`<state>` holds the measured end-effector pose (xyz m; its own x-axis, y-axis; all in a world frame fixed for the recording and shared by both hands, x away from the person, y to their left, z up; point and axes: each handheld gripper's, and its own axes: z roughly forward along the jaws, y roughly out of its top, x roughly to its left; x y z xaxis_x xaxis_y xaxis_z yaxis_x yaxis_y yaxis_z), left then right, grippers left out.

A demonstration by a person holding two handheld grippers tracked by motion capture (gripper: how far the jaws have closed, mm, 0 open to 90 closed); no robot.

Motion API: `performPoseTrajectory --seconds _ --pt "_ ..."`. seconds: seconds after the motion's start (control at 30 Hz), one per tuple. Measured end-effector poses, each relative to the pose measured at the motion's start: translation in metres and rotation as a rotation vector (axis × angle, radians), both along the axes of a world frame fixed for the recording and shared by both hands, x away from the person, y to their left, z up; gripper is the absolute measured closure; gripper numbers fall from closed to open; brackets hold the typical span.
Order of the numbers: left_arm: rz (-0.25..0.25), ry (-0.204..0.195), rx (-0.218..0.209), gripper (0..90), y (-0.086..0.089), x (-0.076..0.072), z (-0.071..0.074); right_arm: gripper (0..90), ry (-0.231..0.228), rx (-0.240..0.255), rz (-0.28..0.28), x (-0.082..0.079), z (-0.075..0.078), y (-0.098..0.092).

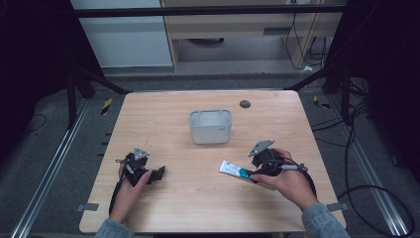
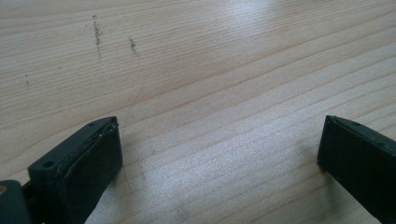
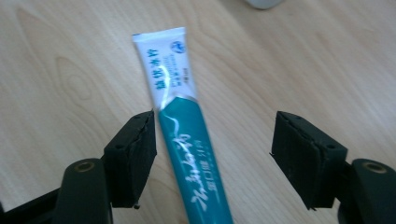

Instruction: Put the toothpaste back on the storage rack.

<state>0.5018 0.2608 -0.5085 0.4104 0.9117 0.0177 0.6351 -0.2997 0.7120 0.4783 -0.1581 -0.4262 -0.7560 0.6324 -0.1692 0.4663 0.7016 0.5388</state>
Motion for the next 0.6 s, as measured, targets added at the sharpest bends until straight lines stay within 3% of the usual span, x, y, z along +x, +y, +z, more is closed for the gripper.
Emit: performPoseTrajectory --seconds 0.13,0.6 --pt "0.0 0.0 0.0 0.0 0.0 0.0 0.0 34.0 0.036 -0.059 0.051 0.001 -0.003 0.013" --pt "0.0 0.0 0.0 0.0 0.0 0.0 0.0 38.1 0.127 -0.113 0.105 0.019 -0.001 0.038"
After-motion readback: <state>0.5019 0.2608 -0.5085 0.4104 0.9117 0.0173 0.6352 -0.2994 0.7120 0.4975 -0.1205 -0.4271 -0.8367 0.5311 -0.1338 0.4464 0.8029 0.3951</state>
